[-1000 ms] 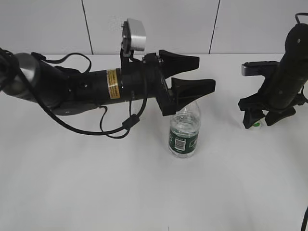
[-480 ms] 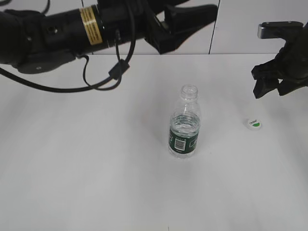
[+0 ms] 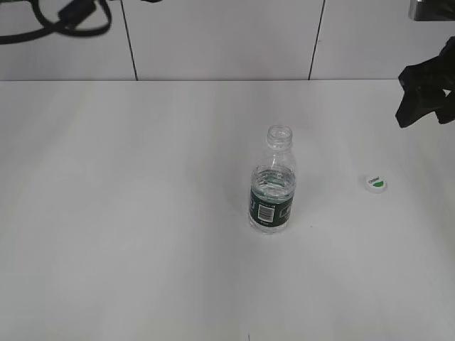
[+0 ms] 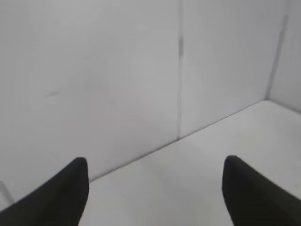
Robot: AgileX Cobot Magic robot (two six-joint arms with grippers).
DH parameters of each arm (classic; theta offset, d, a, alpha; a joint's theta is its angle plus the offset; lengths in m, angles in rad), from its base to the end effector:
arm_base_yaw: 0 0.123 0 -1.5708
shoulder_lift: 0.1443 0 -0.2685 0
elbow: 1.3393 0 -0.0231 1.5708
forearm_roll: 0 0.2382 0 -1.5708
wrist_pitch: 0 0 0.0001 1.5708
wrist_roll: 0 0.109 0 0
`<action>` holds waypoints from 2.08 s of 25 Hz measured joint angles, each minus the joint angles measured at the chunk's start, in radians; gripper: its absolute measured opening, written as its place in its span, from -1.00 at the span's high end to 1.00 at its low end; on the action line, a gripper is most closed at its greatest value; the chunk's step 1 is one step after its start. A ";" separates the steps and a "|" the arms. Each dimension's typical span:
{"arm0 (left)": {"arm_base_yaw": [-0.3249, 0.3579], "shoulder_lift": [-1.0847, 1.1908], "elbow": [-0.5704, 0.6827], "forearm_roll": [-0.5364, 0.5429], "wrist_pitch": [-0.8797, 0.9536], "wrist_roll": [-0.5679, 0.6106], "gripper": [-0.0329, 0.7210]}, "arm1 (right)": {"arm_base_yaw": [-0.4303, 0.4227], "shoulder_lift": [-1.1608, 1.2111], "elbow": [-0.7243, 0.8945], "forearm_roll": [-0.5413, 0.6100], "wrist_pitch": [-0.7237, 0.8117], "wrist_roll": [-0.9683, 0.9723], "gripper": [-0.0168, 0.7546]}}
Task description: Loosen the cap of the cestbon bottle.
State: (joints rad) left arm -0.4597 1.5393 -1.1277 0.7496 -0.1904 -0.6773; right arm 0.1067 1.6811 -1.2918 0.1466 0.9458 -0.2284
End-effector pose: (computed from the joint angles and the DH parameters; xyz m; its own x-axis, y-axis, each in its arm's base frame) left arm 0.3250 -0.1765 0.3159 -0.1289 0.1337 -0.9826 0.5628 0.8257 0.0385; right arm 0.3334 0.0487 0.2315 -0.9114 -0.2392 -0.3348 -0.2757 0.9590 0.0653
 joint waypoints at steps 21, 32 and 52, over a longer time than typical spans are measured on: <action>0.339 -0.065 0.000 -0.617 0.862 0.491 -0.44 | 0.000 -0.031 0.000 0.043 0.063 -0.001 -0.32; 0.390 -0.069 0.000 -0.634 0.993 0.614 -0.44 | 0.000 -0.031 0.000 0.066 0.062 -0.016 -0.32; 0.390 -0.429 0.000 -0.646 1.275 0.677 -0.44 | 0.000 -0.031 0.000 0.072 0.069 -0.018 -0.32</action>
State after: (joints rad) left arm -0.0701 1.1106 -1.1277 0.1037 1.0842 0.0000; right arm 0.1067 1.6500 -1.2918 0.2190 1.0144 -0.2469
